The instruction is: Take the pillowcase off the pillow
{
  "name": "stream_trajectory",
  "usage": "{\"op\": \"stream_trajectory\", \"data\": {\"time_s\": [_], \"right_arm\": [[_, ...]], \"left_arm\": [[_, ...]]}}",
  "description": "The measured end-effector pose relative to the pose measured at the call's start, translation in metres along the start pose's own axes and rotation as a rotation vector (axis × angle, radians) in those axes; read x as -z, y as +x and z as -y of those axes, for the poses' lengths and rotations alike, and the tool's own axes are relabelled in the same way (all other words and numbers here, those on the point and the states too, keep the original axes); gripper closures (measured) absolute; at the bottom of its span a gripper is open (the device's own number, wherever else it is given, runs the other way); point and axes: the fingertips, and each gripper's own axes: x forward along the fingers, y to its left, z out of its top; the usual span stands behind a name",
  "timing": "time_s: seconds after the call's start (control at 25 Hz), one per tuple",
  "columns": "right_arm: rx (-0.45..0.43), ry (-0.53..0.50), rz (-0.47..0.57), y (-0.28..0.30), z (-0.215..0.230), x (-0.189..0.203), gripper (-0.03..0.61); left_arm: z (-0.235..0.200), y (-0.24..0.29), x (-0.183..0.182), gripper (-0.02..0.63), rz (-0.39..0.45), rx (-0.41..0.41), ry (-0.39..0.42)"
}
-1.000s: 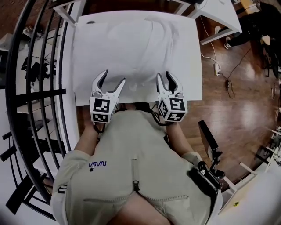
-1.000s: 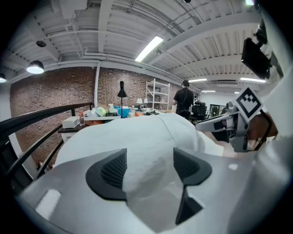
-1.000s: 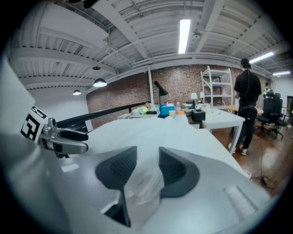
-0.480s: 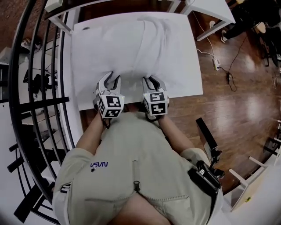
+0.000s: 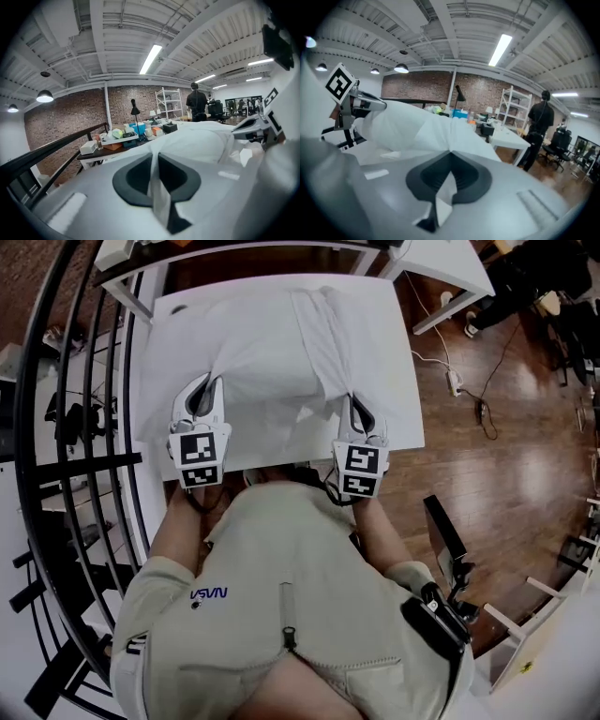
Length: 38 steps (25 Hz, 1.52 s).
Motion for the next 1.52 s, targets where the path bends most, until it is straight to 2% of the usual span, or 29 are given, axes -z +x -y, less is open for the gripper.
{"op": "stream_trajectory", "data": {"time_s": [0.16,0.28,0.36,0.44,0.52,0.68,0.8,0.92,1.16,1.28,1.52], "right_arm": [[0.141,0.012,-0.028,-0.010,0.062,0.011,0.574],[0.205,0.068,-0.121,-0.009,0.093,0.052,0.574],[0.200,0.109,-0.206,-0.007,0.098,0.092,0.575],[0.163,0.115,-0.262,-0.005,0.089,0.122,0.574],[0.136,0.118,-0.280,-0.002,0.079,0.136,0.574],[0.106,0.133,-0.278,0.004,0.070,0.140,0.572],[0.078,0.129,-0.245,0.001,0.073,0.124,0.560],[0.073,0.129,-0.177,-0.013,0.086,0.093,0.487],[0.061,0.125,0.002,-0.013,0.101,0.017,0.485],[0.023,0.128,0.069,0.008,0.094,-0.016,0.485],[-0.063,0.075,0.160,0.046,0.073,-0.077,0.486]], "left_arm": [[-0.025,-0.001,0.001,0.581,0.009,-0.034,-0.073],[-0.022,-0.007,0.029,0.586,-0.047,-0.036,-0.139],[-0.018,-0.014,0.059,0.588,-0.115,-0.042,-0.214],[-0.016,-0.021,0.088,0.588,-0.170,-0.046,-0.248],[-0.011,-0.023,0.103,0.588,-0.200,-0.029,-0.229],[0.002,-0.021,0.105,0.575,-0.200,-0.011,-0.187],[0.004,-0.026,0.093,0.512,-0.185,-0.003,-0.168],[0.008,-0.039,0.076,0.471,-0.170,0.022,-0.146],[0.016,-0.044,0.007,0.474,-0.019,0.063,-0.148],[0.021,-0.022,-0.016,0.468,0.021,0.090,-0.121],[0.020,0.024,-0.049,0.459,0.069,0.068,-0.052]]}}
